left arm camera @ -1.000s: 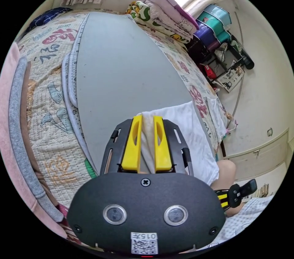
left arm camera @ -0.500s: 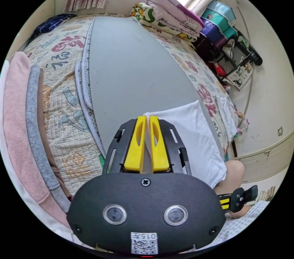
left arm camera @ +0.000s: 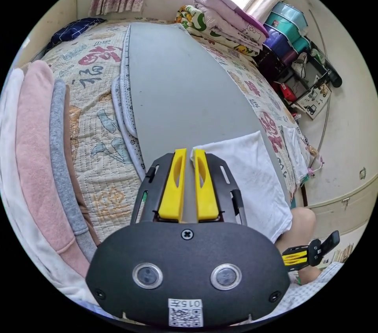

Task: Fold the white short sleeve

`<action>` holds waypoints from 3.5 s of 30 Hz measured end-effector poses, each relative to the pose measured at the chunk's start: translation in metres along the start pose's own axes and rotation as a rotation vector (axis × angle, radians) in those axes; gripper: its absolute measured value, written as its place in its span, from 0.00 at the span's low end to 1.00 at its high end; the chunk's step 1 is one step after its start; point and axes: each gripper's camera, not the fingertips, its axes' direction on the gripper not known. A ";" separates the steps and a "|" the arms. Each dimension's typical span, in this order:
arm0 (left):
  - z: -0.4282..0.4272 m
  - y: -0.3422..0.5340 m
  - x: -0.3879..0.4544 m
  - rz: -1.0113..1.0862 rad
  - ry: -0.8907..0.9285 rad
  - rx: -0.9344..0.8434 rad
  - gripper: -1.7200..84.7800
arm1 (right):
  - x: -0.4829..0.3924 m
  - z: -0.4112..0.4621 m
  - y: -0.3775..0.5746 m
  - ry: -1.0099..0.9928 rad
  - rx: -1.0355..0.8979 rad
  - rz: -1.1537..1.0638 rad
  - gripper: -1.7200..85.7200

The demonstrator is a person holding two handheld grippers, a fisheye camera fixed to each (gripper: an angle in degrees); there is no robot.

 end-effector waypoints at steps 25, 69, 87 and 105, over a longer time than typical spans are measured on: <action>-0.010 0.116 -0.042 -0.529 0.333 0.252 0.01 | 0.185 0.240 -0.018 1.266 -0.405 0.232 0.01; 0.042 0.125 -0.025 -0.504 0.326 0.205 0.01 | 0.323 0.146 0.200 1.430 -0.143 0.303 0.01; 0.062 0.124 -0.016 -0.499 0.334 0.186 0.01 | 0.322 0.103 0.231 1.516 -0.153 0.248 0.01; 0.070 0.125 -0.013 -0.496 0.354 0.186 0.01 | 0.311 0.076 0.244 1.549 -0.150 0.228 0.01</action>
